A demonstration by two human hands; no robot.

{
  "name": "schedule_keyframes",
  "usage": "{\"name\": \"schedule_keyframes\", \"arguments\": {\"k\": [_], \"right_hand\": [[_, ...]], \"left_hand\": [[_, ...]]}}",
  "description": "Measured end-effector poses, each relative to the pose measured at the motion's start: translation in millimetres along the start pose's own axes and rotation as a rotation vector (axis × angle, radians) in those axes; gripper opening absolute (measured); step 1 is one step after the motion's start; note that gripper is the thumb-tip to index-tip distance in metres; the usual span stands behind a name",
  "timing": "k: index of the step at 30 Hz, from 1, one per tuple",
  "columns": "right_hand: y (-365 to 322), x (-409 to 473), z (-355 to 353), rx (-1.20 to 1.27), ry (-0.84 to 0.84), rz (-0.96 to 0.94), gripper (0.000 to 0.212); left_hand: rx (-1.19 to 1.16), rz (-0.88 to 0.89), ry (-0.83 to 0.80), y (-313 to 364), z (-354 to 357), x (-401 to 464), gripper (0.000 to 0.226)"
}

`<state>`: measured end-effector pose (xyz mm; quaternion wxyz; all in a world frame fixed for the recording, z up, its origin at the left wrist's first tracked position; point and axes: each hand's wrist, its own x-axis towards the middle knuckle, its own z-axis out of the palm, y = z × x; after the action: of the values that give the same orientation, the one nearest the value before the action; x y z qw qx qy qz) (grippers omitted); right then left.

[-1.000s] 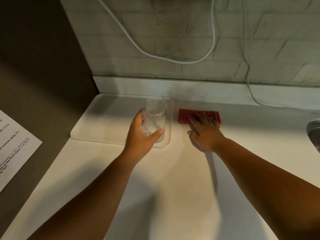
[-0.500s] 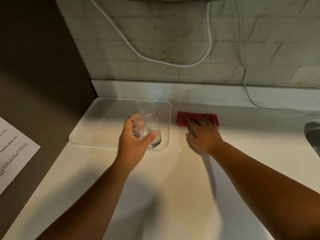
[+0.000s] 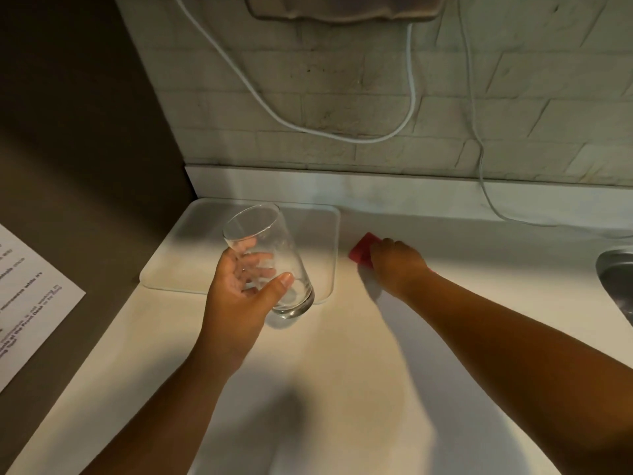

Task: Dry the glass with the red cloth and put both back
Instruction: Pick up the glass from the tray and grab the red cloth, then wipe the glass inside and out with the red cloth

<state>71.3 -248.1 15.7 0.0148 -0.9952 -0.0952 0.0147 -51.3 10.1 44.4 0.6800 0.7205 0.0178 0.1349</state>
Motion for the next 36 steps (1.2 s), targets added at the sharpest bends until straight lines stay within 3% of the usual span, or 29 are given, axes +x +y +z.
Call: {"name": "schedule_keyframes", "arguments": {"k": [4,10,13,18,22,24,27,29,33,36], "right_hand": [[16.4,0.5,0.6,0.058,0.104,0.061,0.024],[28.9,-8.7,16.8,0.267,0.179,0.045,0.022],[27.3,-8.2,17.5,0.318,0.098,0.012,0.023],[30.6,4.1,9.0,0.367,-0.127,0.116,0.034],[38.1,5.7,-2.0,0.582,-0.09,0.11,0.014],[40.8,-4.6,-12.8,0.781,-0.038,0.111,0.009],[33.2,-32.8,-39.6,1.551,-0.047,0.041,0.019],[16.2,-55.3,-60.6,1.91,-0.069,-0.08,0.025],[-44.5,-94.8,-94.7,2.091,0.099,-0.301,0.025],[-84.6,-113.9,-103.1,1.947,0.311,-0.231,0.035]], "left_hand": [[-0.019,-0.035,-0.011,2.1,2.9,-1.6,0.066],[-0.02,-0.062,-0.023,-1.3,1.8,-2.1,0.071],[-0.012,-0.062,-0.018,-3.0,2.4,-0.5,0.072],[0.004,-0.087,-0.017,-5.6,4.0,3.0,0.068],[0.028,-0.103,-0.033,-4.4,4.2,5.8,0.066],[0.019,-0.105,-0.037,-4.2,3.2,7.1,0.066],[-0.024,-0.106,-0.049,-1.4,3.4,8.7,0.069],[-0.083,-0.118,-0.054,-0.1,5.4,9.2,0.07],[-0.137,-0.151,-0.048,6.4,11.6,8.8,0.058],[-0.203,-0.168,-0.052,16.6,18.3,1.8,0.052]]}}
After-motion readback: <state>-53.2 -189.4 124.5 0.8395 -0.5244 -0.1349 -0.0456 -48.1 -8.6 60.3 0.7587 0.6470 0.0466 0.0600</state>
